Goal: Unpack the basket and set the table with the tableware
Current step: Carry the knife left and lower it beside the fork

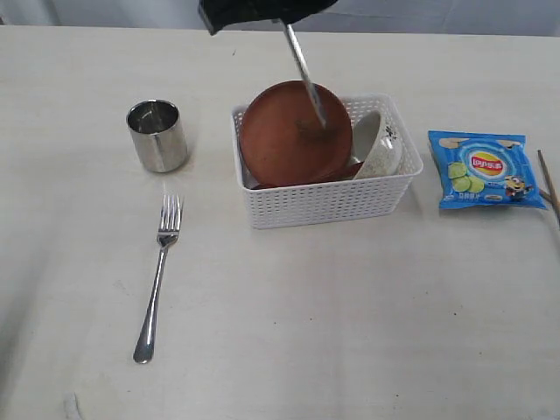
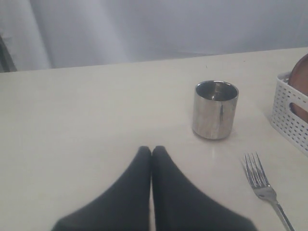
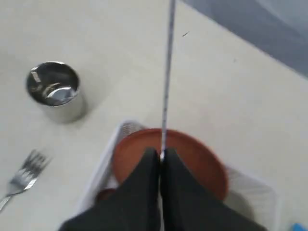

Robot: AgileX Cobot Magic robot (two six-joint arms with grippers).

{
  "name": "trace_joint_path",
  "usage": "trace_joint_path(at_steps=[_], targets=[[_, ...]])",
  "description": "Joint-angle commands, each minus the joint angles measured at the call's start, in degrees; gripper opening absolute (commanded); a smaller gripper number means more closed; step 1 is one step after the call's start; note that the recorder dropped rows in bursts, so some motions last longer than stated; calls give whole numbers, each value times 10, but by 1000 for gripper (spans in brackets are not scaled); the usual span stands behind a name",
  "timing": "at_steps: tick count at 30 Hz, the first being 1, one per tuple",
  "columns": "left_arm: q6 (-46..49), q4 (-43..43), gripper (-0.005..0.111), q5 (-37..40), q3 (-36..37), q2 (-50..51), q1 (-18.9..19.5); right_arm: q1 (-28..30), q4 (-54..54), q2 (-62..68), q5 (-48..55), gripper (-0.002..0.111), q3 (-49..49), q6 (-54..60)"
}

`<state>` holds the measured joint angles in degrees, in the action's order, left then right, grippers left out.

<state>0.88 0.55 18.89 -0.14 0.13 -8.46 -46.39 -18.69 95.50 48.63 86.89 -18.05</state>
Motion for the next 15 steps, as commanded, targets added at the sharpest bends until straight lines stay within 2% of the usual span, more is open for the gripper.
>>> trace_joint_path(at_steps=[1, 4, 7, 10, 15], targets=[[-3, -1, 0, -5, 1, -1, -3, -2, 223, -6, 37, 0, -7, 16], [-3, -1, 0, -5, 1, -1, -3, -13, 329, -6, 8, 0, -49, 17], [-3, -1, 0, -5, 1, -1, -3, -41, 389, -6, -54, 0, -94, 18], [-3, -1, 0, -5, 1, -1, -3, -78, 425, 2, -120, 0, -131, 6], [-3, -1, 0, -5, 1, -1, -3, -125, 441, 49, -169, 0, -143, -27]])
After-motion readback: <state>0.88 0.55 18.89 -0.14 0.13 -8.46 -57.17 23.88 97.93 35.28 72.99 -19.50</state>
